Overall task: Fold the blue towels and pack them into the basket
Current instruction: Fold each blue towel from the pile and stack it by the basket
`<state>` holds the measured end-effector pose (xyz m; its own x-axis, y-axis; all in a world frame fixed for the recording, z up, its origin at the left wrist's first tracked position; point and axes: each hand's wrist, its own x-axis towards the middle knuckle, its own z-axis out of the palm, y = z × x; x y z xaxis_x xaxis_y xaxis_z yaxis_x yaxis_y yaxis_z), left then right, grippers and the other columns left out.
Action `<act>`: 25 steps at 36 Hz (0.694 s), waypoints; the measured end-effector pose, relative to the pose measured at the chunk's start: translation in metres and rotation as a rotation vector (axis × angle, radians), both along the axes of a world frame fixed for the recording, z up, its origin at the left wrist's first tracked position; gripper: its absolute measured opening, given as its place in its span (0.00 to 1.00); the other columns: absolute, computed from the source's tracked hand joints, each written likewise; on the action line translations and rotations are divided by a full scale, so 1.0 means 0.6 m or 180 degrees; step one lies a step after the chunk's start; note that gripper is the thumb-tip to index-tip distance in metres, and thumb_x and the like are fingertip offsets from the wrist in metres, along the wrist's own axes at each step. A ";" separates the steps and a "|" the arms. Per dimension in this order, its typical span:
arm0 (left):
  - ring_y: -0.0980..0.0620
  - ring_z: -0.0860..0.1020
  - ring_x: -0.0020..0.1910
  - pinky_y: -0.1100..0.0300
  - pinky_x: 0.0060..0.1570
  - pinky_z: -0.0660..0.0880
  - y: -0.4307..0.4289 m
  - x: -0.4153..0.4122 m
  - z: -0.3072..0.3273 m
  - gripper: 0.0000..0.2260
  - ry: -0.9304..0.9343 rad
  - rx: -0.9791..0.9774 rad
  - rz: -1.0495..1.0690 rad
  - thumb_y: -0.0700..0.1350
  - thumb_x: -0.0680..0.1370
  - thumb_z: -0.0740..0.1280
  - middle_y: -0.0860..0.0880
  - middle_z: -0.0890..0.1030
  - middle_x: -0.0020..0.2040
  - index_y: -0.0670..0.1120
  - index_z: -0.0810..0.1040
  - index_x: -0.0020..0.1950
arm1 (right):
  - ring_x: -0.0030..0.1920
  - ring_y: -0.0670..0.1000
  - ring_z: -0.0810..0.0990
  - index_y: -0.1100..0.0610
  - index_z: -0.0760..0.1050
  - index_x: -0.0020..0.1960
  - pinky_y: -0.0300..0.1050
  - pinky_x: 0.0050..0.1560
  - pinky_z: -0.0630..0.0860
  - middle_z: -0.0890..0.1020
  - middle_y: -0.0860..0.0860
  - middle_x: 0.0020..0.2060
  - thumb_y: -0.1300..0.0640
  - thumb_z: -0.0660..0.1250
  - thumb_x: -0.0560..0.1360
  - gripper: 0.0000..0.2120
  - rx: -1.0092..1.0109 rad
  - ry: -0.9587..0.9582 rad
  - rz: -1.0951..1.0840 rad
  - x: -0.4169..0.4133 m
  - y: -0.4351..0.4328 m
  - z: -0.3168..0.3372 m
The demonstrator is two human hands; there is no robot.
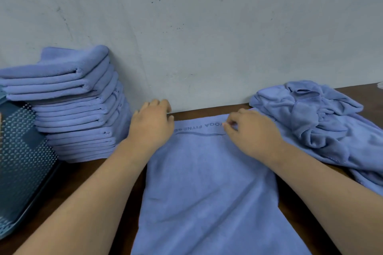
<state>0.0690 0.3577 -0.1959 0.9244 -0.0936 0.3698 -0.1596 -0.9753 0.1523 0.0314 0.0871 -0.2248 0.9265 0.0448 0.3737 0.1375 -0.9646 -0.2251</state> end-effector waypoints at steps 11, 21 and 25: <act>0.43 0.40 0.86 0.43 0.83 0.46 -0.013 -0.009 -0.022 0.36 0.2149 0.0311 0.0035 0.69 0.84 0.48 0.50 0.40 0.87 0.54 0.41 0.87 | 0.84 0.46 0.51 0.45 0.57 0.85 0.54 0.82 0.52 0.54 0.43 0.85 0.34 0.50 0.85 0.31 -0.0187 0.1158 0.0359 0.002 -0.003 -0.011; 0.47 0.58 0.83 0.47 0.80 0.57 0.008 -0.005 -0.056 0.29 0.1055 -0.0404 -0.0072 0.64 0.84 0.57 0.51 0.61 0.84 0.53 0.62 0.83 | 0.85 0.44 0.45 0.42 0.51 0.86 0.55 0.84 0.45 0.49 0.41 0.85 0.32 0.47 0.85 0.32 -0.0101 0.1098 0.0390 0.006 -0.012 -0.022; 0.41 0.66 0.74 0.48 0.70 0.67 0.019 -0.009 -0.054 0.21 0.0657 -0.0695 0.0315 0.46 0.86 0.60 0.44 0.70 0.76 0.44 0.68 0.78 | 0.85 0.44 0.44 0.42 0.51 0.86 0.54 0.84 0.44 0.48 0.41 0.85 0.33 0.46 0.85 0.32 -0.0123 0.1095 0.0402 0.007 -0.012 -0.023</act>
